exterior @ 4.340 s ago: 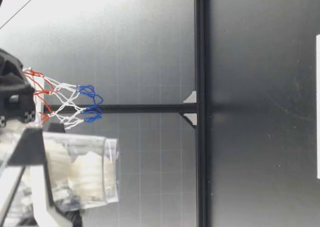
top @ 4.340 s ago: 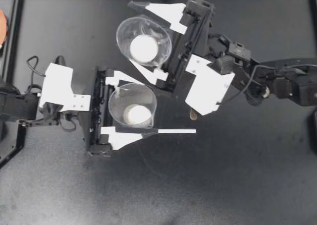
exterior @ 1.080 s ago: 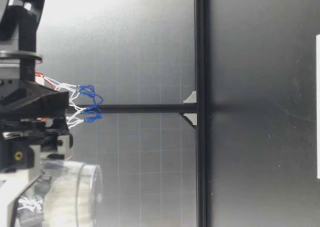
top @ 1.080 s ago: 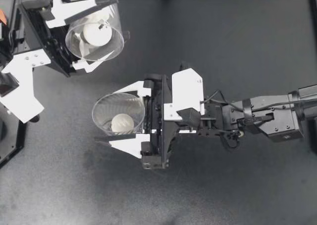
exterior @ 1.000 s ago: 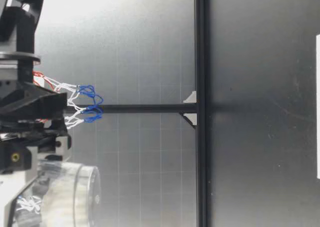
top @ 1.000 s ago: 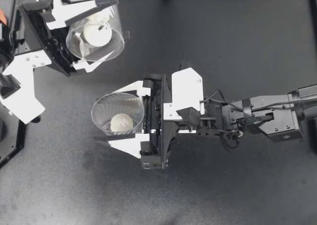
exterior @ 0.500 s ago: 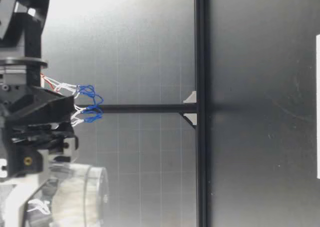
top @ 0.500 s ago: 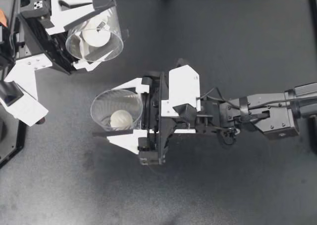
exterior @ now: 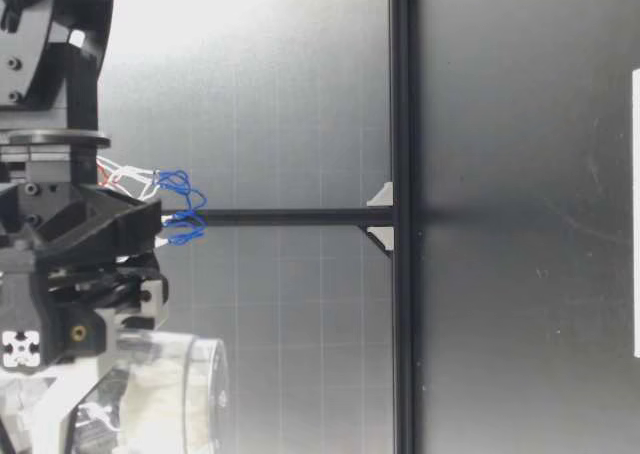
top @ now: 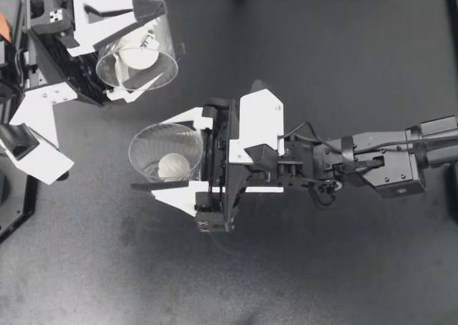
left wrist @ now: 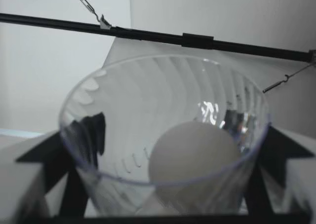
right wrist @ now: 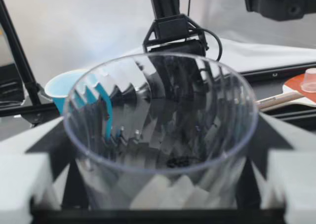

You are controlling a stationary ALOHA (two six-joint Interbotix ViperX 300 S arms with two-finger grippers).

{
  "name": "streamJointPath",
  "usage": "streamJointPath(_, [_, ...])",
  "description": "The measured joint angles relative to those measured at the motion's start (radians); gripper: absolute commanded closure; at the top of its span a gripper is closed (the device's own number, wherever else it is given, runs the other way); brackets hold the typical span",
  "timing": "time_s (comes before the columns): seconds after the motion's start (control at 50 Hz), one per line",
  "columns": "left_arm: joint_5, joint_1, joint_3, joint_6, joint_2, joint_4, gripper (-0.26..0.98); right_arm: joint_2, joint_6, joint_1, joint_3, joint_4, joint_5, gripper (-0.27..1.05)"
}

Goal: Transfer one of the two balls in the right glass into the left glass, then transfer it back to the right glass.

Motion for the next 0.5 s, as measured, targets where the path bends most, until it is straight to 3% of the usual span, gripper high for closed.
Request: streamJointPath(0.5, [-0.02, 0.0, 0.014, 0.052, 0.0, 0.0, -0.05, 0.003, -0.002, -0.012, -0.008, 0.0, 0.002, 0.11])
